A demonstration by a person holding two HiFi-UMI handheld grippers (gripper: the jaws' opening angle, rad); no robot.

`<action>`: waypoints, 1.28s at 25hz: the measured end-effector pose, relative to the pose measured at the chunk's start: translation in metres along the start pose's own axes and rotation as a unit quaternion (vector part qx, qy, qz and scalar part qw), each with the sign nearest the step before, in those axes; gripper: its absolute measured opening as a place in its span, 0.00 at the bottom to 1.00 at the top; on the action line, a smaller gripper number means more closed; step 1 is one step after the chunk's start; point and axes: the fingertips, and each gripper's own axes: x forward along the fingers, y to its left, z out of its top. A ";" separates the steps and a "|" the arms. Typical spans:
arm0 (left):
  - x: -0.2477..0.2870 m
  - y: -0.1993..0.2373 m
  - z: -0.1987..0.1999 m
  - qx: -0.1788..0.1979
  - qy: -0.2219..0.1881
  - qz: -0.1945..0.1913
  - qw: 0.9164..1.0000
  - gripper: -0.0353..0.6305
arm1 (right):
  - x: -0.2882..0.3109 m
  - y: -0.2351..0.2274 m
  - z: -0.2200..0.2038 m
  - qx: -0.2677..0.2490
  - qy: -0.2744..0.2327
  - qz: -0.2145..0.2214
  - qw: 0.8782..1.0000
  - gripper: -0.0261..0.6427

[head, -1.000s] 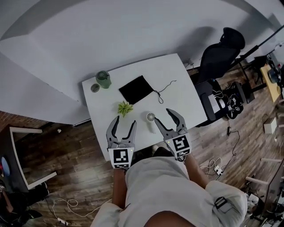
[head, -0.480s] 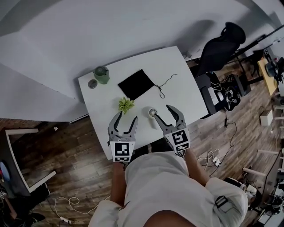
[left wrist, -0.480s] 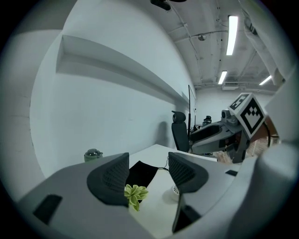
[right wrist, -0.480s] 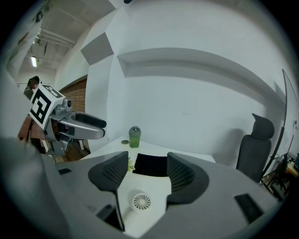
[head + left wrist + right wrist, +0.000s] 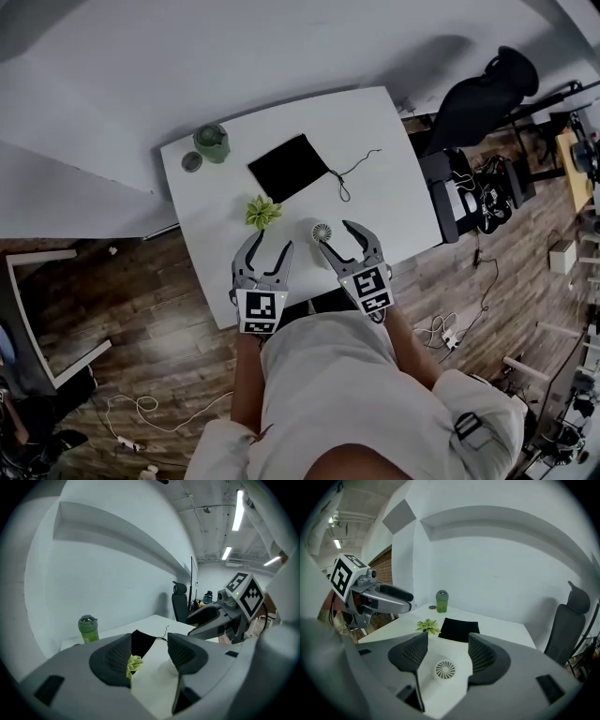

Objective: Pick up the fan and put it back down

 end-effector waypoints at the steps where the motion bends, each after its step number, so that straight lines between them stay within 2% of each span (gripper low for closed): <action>1: 0.003 -0.001 -0.004 -0.002 0.005 0.001 1.000 0.41 | 0.003 0.000 -0.003 -0.001 0.005 0.005 1.000 0.45; 17: 0.045 -0.014 -0.064 -0.036 0.076 -0.002 0.996 0.40 | 0.043 0.006 -0.070 0.001 0.081 0.075 0.994 0.52; 32: 0.065 -0.018 -0.099 -0.052 0.121 -0.001 0.991 0.39 | 0.068 0.012 -0.104 0.006 0.125 0.102 0.987 0.57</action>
